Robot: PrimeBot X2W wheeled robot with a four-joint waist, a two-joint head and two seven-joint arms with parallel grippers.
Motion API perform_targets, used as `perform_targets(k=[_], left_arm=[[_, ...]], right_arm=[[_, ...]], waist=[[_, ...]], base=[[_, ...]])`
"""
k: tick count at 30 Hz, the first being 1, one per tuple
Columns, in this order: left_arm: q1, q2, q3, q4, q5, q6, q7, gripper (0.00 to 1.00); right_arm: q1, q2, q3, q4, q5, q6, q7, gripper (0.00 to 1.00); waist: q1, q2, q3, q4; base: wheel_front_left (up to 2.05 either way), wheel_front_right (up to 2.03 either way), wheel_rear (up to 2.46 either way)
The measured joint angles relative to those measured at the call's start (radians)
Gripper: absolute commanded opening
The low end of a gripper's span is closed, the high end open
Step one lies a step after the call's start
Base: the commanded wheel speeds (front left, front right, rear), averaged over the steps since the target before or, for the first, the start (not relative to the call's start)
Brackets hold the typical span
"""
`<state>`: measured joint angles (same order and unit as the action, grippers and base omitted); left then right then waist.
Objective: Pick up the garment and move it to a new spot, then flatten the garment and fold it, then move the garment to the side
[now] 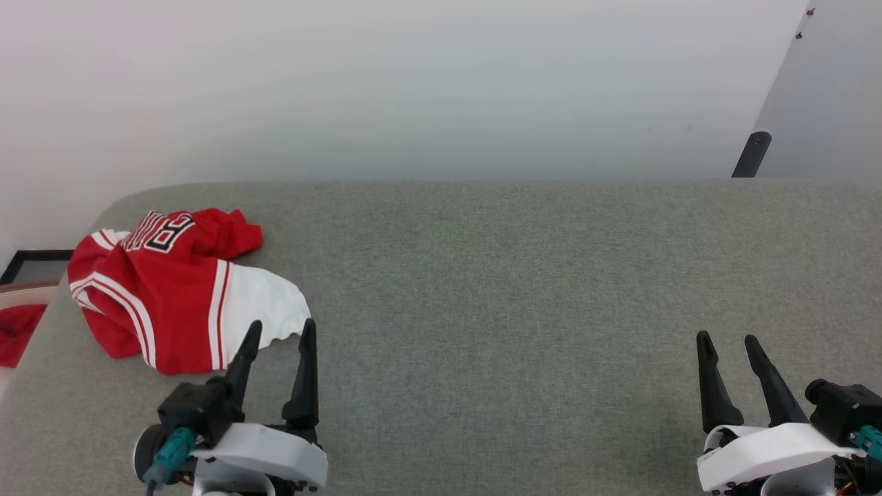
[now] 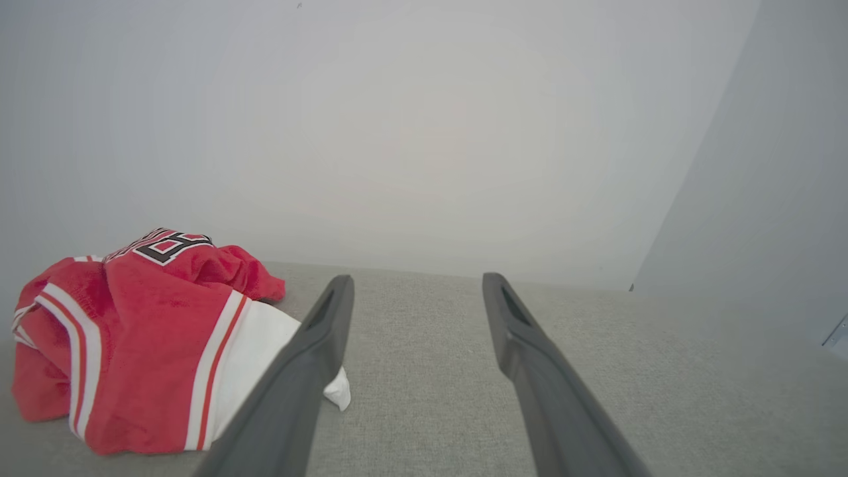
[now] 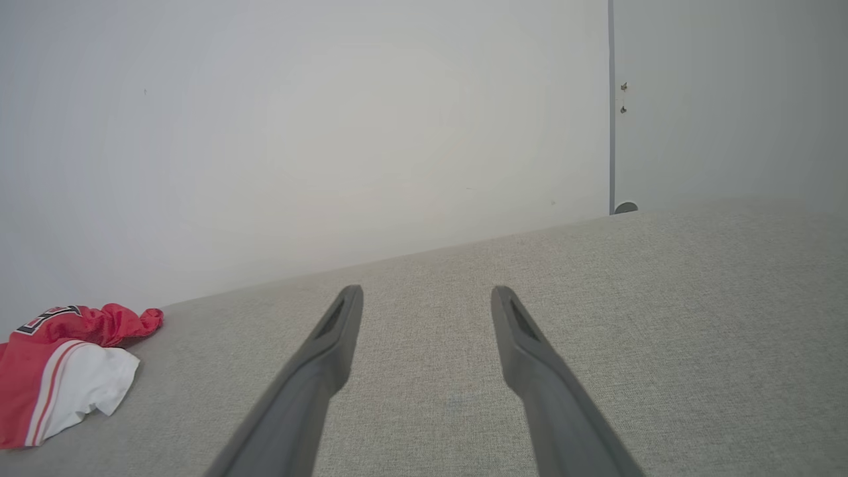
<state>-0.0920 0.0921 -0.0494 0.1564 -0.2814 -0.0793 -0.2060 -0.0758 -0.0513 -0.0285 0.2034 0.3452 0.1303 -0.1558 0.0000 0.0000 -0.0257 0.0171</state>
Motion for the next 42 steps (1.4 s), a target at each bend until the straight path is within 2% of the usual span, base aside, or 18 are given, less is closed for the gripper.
perform_targets(k=[14,29,36,42], left_arm=[[-0.001,0.001,0.023,0.02,0.12,-0.008,-0.028,1.0],[0.008,0.035,0.083,0.036,0.239,0.022,-0.056,1.0],[0.028,0.04,0.1,0.036,0.237,0.025,-0.058,1.0],[0.002,0.055,0.109,0.059,0.219,0.007,-0.058,1.0]], right_arm=[[0.005,0.0,0.017,-0.004,-0.1,0.0,-0.021,1.0],[0.004,0.0,0.109,0.013,-0.173,0.0,-0.043,1.0],[-0.003,0.0,0.134,0.029,-0.171,0.0,-0.047,1.0],[-0.012,0.0,0.141,0.032,-0.172,0.0,-0.047,1.0]], waist=[[0.0,0.0,-0.014,0.037],[0.0,0.0,-0.05,0.179],[0.0,0.0,-0.069,0.244],[0.0,0.0,-0.071,0.245]], base=[[0.0,0.0,0.0],[0.0,0.0,0.0],[0.0,0.0,0.0],[0.0,0.0,0.0]])
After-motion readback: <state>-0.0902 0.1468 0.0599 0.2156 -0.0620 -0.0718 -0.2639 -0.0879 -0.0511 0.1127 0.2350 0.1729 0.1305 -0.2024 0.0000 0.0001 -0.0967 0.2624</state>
